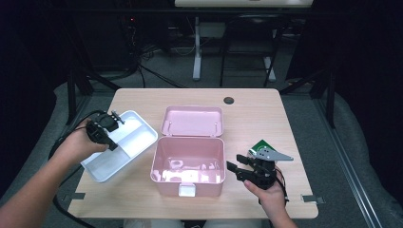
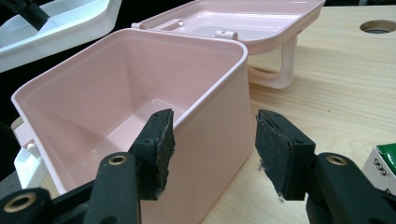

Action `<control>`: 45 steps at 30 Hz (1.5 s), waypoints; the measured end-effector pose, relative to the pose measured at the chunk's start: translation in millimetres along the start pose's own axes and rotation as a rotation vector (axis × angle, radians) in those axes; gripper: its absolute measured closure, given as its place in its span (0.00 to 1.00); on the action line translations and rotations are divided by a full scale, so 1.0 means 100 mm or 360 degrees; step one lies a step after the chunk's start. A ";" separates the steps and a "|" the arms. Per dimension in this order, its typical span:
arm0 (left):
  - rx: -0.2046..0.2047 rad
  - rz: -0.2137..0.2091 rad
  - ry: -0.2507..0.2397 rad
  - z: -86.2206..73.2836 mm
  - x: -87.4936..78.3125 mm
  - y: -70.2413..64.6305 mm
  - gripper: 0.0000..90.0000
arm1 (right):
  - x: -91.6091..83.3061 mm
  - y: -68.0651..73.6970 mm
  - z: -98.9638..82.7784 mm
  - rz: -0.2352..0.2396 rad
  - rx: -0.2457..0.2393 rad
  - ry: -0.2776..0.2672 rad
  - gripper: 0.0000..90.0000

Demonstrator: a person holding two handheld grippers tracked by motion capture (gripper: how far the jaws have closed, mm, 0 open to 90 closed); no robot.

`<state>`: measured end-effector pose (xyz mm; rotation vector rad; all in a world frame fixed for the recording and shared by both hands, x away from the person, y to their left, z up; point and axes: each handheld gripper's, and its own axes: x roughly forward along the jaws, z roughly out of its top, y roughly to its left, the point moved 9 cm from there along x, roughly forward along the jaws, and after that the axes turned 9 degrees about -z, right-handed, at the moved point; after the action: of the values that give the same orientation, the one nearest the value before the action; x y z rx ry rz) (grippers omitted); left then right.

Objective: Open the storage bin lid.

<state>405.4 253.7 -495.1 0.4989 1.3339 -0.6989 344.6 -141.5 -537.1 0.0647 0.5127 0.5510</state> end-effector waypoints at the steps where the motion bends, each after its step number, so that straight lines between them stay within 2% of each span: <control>1: -0.0034 0.0003 -0.0001 -0.04 0.03 0.05 1.00 | 0.00 0.00 0.00 0.0001 0.0001 0.0000 0.52; 6: -0.0080 0.0018 0.0023 -0.12 0.10 0.12 1.00 | 0.00 0.00 0.00 -0.0002 0.0001 0.0000 0.52; 12: -0.0107 -0.0024 0.0040 -0.18 0.30 0.13 1.00 | 0.00 0.00 -0.01 -0.0002 0.0006 0.0005 0.52; 20: -0.0119 -0.0068 0.0049 -0.21 0.55 0.11 1.00 | 0.01 0.00 -0.01 -0.0002 0.0007 0.0006 0.52; 30: -0.0143 -0.0079 0.0064 -0.24 0.74 0.12 1.00 | 0.01 0.00 -0.01 -0.0001 0.0004 0.0005 0.52; 38: -0.0176 -0.0127 0.0069 -0.22 0.97 0.12 1.00 | 0.01 -0.01 -0.02 -0.0003 0.0007 0.0006 0.52; 45: -0.0202 -0.0136 0.0082 -0.24 1.11 0.15 1.00 | 0.01 -0.02 -0.02 -0.0004 0.0009 0.0010 0.52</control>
<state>408.7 261.0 -609.5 0.3618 1.4449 -0.6704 345.4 -142.2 -539.9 0.0674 0.5206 0.5476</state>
